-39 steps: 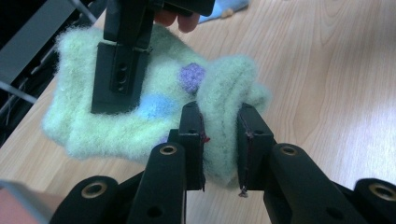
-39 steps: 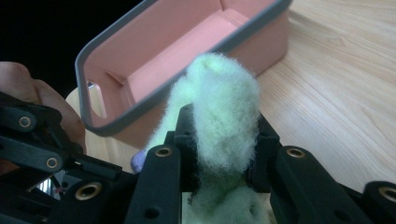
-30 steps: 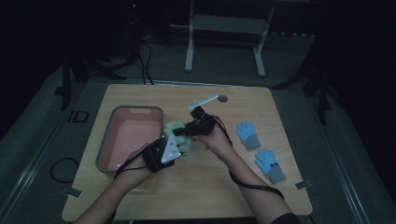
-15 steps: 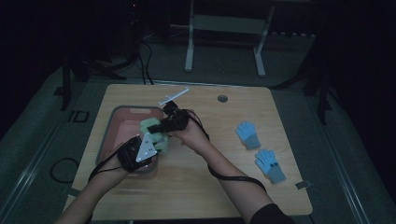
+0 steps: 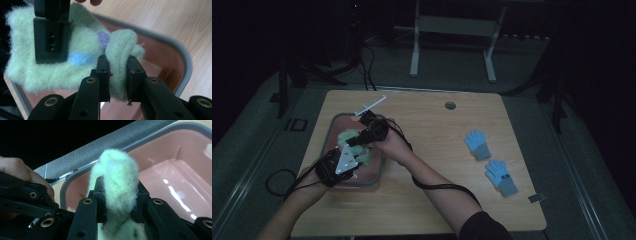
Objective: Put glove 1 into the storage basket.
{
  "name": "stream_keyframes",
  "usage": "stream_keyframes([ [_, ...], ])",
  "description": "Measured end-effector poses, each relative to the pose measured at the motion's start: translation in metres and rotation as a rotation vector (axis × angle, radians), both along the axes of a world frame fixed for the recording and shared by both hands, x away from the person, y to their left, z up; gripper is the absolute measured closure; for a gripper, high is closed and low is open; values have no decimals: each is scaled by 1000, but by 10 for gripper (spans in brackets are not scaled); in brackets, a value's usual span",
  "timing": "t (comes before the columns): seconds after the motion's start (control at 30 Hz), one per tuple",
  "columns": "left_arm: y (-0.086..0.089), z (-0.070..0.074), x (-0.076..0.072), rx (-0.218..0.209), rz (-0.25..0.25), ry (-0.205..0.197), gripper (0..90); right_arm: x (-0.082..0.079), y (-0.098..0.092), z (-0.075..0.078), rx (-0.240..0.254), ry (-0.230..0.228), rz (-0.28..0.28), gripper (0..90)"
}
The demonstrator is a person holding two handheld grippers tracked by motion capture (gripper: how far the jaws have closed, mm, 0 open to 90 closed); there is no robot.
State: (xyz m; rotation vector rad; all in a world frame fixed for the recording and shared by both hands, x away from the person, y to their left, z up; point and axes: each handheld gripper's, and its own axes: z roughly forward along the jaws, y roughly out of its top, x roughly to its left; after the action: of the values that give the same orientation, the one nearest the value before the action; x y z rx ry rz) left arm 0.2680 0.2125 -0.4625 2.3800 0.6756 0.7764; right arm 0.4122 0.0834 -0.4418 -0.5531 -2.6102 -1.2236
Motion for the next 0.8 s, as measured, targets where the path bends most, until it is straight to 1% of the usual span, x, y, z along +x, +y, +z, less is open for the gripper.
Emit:
stream_keyframes([
  [0.03, 2, -3, 0, -1, 6, 5, 761, 0, 4, -3, -5, 7, -2, 716],
  [0.07, 5, -8, 2, 10, 10, 21, 761, 3, 9, -10, -9, 16, 0, 716],
  [0.1, 5, -8, 2, 10, 10, 21, 761, 3, 9, -10, -9, 16, 0, 716],
  [0.13, 6, -10, 3, 12, 11, 32, 761, 3, 12, -13, -17, 23, -1, 716],
  [0.17, 7, -15, 7, 20, 7, 55, 761, 5, 16, -22, -30, 31, -5, 716],
  [0.2, 7, -15, 7, 20, 7, 55, 761, 6, 17, -25, -41, 32, -2, 716],
  [0.23, 6, -18, 10, 28, 6, 70, 761, 6, 17, -25, -41, 32, -2, 716],
  [0.27, 6, -20, 12, 31, 6, 79, 760, 10, 19, -32, -61, 44, -13, 716],
  [0.3, 6, -21, 15, 37, 3, 88, 760, 10, 19, -32, -61, 44, -13, 716],
  [0.37, 5, -23, 20, 47, 1, 88, 760, 15, 19, -37, -72, 47, -24, 716],
  [0.47, 3, -26, 28, 48, -1, 105, 760, 23, 18, -41, -88, 67, -31, 702],
  [0.5, 2, -27, 30, 50, -1, 110, 760, 25, 18, -42, -101, 68, -34, 678],
  [0.57, 0, -31, 36, 65, -5, 139, 758, 28, 17, -43, -122, 62, -46, 603],
  [0.63, -2, -34, 41, 92, 0, 155, 756, 30, 15, -43, -146, 40, -63, 556],
  [0.67, -3, -37, 46, 108, 3, 185, 754, 31, 12, -44, -150, 23, -74, 509],
  [0.73, -3, -38, 48, 112, 10, 193, 751, 33, 10, -44, -152, 26, -75, 495],
  [0.77, -2, -39, 52, 101, 11, 231, 747, 34, 7, -43, -147, 23, -87, 486],
  [0.8, -1, -39, 54, 98, 11, 245, 742, 35, 5, -43, -147, 28, -90, 479],
])
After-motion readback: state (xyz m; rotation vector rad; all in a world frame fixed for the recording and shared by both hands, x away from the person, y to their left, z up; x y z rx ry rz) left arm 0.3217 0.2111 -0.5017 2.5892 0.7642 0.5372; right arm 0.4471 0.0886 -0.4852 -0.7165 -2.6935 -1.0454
